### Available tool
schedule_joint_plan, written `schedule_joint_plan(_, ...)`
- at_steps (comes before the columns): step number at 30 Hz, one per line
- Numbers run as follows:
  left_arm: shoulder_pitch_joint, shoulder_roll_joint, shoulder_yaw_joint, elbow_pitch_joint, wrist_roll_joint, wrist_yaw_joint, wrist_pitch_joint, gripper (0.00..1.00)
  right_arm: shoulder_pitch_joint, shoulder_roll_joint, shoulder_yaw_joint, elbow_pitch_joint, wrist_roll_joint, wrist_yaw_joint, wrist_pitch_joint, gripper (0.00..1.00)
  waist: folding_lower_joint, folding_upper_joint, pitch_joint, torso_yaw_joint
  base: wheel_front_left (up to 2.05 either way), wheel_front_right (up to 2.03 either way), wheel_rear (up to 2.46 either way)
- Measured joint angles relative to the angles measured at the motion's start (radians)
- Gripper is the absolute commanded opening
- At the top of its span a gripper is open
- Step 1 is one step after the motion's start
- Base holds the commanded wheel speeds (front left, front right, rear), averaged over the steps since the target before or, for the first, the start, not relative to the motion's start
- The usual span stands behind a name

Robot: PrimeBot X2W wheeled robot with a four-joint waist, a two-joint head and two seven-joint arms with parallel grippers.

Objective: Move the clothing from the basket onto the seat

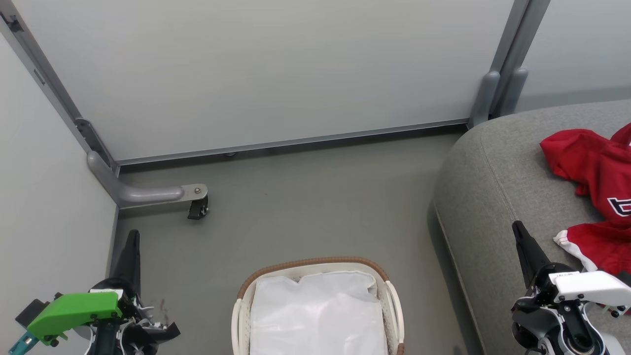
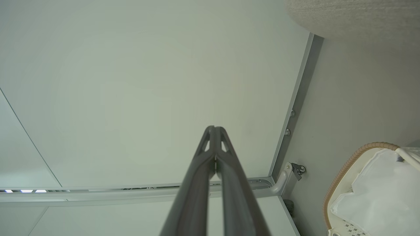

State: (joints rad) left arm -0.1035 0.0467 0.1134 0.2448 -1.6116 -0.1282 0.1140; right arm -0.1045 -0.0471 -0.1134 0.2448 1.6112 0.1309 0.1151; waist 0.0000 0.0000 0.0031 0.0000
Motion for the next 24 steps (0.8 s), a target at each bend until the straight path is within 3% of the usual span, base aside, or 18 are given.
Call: schedule_joint_plan(24, 0.0, 0.0, 0.0, 0.0, 0.0, 0.0, 0.0, 0.0, 0.0, 0.0, 0.0, 0.0, 0.0, 0.0, 0.0, 0.0, 0.0, 0.0, 0.0, 0.0, 0.0, 0.0, 0.0)
